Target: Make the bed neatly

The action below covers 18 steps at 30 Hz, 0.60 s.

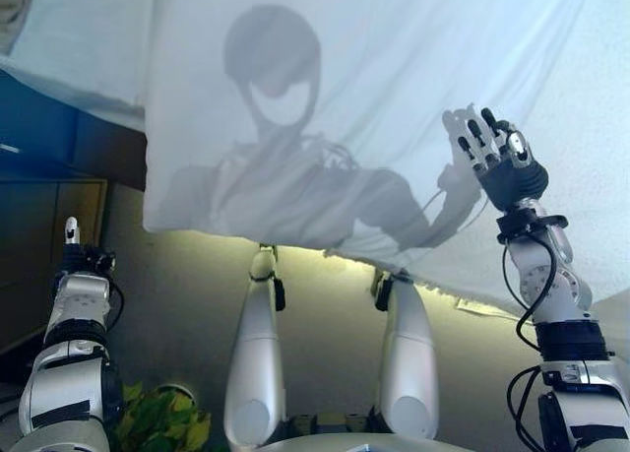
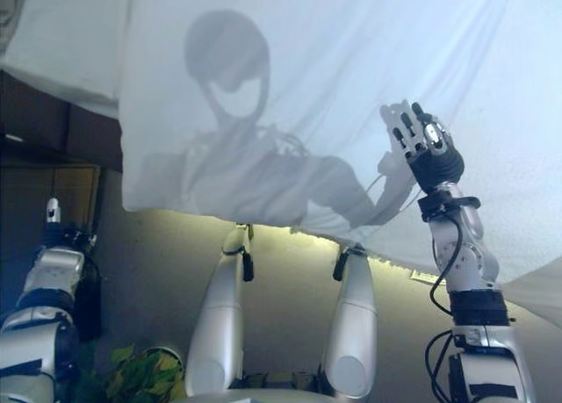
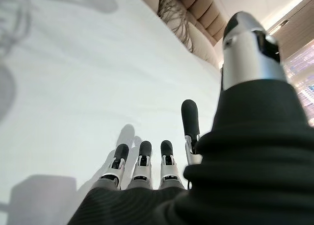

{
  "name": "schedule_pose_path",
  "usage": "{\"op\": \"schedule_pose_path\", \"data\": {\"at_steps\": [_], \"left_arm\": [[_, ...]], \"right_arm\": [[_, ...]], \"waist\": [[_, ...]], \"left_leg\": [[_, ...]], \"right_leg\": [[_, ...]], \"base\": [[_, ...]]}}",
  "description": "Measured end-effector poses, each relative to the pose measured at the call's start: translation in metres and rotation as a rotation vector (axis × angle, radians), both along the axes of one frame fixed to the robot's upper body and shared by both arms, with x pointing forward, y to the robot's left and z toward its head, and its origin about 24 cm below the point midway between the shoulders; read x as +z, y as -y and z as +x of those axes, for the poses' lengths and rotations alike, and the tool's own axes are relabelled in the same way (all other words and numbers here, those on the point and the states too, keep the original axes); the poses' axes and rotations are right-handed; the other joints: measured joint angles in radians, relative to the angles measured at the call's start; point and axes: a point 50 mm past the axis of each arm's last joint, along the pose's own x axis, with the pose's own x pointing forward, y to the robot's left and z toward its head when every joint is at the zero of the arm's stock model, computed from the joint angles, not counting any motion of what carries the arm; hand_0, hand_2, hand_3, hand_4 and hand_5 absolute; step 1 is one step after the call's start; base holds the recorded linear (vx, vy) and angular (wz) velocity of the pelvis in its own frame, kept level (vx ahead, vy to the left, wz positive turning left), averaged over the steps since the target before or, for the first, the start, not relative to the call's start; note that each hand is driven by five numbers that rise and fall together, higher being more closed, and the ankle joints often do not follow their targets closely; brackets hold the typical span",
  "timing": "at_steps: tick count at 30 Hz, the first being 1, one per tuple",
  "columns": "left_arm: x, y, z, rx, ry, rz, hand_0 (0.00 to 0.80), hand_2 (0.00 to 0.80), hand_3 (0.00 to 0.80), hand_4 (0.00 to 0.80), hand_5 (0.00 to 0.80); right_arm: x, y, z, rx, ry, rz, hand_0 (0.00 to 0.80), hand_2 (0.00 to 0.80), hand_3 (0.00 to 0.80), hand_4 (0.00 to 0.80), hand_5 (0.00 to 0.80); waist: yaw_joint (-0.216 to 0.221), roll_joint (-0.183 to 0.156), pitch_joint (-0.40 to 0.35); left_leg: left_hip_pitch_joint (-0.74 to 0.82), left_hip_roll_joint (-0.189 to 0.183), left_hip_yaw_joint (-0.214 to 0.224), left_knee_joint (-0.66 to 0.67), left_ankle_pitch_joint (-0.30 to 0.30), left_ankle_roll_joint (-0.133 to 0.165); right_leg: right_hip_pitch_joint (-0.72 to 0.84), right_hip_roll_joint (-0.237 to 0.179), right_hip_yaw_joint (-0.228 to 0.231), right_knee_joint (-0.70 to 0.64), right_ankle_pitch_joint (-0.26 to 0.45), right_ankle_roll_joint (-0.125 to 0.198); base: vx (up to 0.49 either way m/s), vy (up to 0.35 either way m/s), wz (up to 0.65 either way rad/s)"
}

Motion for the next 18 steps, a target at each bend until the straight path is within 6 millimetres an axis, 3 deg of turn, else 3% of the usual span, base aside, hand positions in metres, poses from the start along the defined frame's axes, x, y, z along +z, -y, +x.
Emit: {"op": "schedule_pose_path", "data": {"at_steps": [11,14,18], "left_arm": [[0.005,0.039,0.004,-0.132,0.248,0.074,0.000,0.000,0.000,0.000,0.000],[-0.011,0.054,-0.007,-0.170,0.270,0.057,0.000,0.000,0.000,0.000,0.000],[-0.030,0.077,-0.020,-0.215,0.278,0.025,0.000,0.000,0.000,0.000,0.000]], "right_arm": [[-0.060,0.005,-0.032,-0.079,-0.178,0.009,0.000,0.000,0.000,0.000,0.000],[-0.081,0.006,-0.046,-0.126,-0.246,0.020,0.000,0.000,0.000,0.000,0.000],[-0.100,0.005,-0.059,-0.173,-0.303,0.049,0.000,0.000,0.000,0.000,0.000]], "waist": [[0.021,0.038,-0.047],[0.023,0.033,-0.123],[0.024,0.026,-0.164]], "left_leg": [[0.215,0.005,-0.002,-0.097,0.000,0.005],[0.251,0.012,-0.004,-0.125,0.000,0.005],[0.334,0.017,-0.003,-0.165,-0.003,0.002]], "right_leg": [[0.229,0.005,-0.038,-0.099,0.002,0.006],[0.275,0.019,-0.046,-0.137,0.004,0.009],[0.361,0.026,-0.055,-0.185,0.007,0.010]], "base": [[0.078,-0.135,0.02],[0.060,-0.147,0.01],[0.068,-0.132,-0.01]]}}
